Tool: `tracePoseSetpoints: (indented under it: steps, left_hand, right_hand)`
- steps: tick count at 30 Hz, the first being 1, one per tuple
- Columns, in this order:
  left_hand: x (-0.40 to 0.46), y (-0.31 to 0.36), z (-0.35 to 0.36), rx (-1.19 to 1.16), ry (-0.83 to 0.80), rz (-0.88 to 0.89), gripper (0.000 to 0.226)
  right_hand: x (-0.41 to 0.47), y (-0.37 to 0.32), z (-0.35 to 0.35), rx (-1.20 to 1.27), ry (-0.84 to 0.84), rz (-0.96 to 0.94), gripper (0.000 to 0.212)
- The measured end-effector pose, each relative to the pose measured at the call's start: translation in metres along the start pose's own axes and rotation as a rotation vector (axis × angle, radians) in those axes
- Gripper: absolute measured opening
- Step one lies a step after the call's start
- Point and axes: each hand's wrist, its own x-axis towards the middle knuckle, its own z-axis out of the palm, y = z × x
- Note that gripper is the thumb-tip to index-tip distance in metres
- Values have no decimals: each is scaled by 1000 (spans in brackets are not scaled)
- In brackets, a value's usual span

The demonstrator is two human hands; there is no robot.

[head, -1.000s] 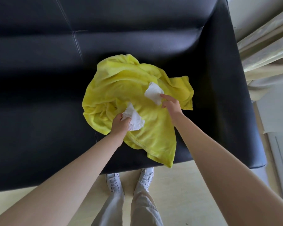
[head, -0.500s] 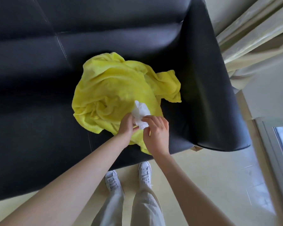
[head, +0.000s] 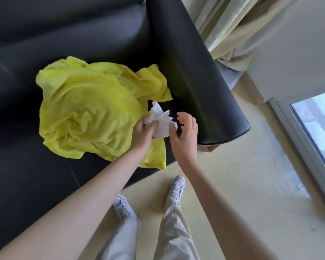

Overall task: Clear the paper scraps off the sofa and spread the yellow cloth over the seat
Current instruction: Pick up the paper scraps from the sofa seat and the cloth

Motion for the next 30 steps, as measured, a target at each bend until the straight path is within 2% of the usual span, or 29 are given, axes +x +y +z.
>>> tracePoseSetpoints:
  steps: [2,5,10,16,23,26,30]
  left_hand:
    - [-1,11,14,12,-21,50,19]
    - [-5,29,55,60,-73,129,27]
    - [-14,50,116,205,-120,241,17]
    - [-19,57,183,483,-188,383,33]
    - [-15,48,260,1035,-239,599,27]
    - [-4,39,286,1292,-284,701,31]
    - [14,25,317,1590,-355,624,29]
  right_hand:
    - [12,-2,-11,116,-70,127,36]
    - [30,0,-45,323,-108,291,25]
    - [51,-2,-99,442,88,293,12]
    - [70,27,-164,501,192,367,10]
    - [83,100,-211,614,191,632,7]
    - [83,133,-215,672,158,752,18]
    - [87,168,-214,761,125,935,8]
